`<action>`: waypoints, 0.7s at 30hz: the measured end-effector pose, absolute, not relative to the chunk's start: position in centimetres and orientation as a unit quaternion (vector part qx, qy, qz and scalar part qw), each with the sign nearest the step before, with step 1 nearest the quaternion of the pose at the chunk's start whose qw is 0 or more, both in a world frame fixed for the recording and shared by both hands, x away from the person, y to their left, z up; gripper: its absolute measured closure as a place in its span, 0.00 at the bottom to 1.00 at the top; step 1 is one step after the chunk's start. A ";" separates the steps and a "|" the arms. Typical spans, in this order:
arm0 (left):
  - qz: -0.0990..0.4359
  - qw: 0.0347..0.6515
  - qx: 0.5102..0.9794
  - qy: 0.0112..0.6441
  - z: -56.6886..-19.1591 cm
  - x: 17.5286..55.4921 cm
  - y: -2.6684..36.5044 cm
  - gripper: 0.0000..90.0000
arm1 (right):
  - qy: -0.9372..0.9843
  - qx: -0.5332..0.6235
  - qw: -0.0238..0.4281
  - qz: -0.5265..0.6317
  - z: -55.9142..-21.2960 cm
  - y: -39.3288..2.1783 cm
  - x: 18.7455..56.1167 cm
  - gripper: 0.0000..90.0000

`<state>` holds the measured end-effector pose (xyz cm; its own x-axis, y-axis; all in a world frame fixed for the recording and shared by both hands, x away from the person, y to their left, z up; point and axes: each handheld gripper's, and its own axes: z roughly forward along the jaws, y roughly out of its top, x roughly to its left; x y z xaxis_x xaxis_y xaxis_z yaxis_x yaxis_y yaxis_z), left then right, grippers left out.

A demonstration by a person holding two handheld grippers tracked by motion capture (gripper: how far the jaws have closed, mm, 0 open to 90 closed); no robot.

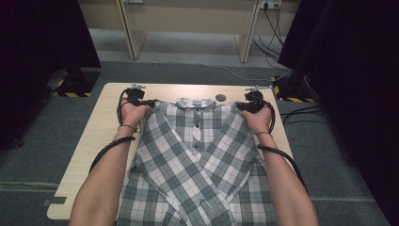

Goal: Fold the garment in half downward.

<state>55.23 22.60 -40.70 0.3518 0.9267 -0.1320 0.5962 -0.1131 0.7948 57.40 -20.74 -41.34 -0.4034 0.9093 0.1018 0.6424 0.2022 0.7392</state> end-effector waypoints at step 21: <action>0.290 0.466 0.675 0.492 -31.8 55.7 22.5 0.97 | 0.712 0.480 0.270 0.436 -32.0 -20.6 57.8 0.97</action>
<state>55.68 22.50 -31.81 0.3465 0.9357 -0.0664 0.3947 -0.0812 0.9152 57.84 -20.62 -31.96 -0.3936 0.9186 0.0342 0.4469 0.1587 0.8804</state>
